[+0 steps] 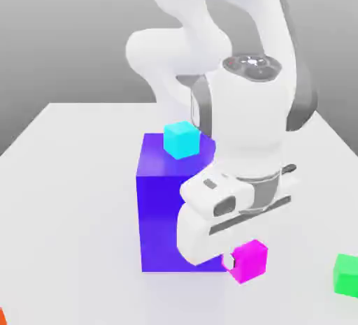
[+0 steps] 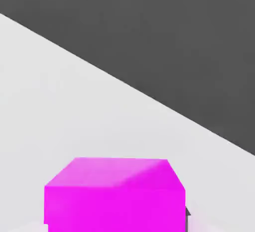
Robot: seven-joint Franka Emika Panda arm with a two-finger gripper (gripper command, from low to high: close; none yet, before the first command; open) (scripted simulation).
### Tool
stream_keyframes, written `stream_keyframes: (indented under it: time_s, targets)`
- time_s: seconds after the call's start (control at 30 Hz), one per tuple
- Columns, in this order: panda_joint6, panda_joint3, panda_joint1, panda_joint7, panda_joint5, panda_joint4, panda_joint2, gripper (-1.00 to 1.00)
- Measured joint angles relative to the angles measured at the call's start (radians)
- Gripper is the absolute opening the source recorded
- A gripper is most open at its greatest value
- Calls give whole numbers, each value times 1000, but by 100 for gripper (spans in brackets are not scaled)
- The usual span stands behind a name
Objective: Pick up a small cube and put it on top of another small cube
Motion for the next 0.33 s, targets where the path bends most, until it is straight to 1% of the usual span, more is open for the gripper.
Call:
stream_keyframes:
  time_s: [0.07,0.13,0.2,0.23,0.33]
  targets:
    - [-16,48,54,-21,-39,16,17,-100]
    - [-9,78,124,-22,-111,48,81,-100]
    - [39,65,204,2,-203,86,188,-100]
    - [58,56,223,12,-227,93,218,100]
    - [58,56,223,12,-227,93,218,100]
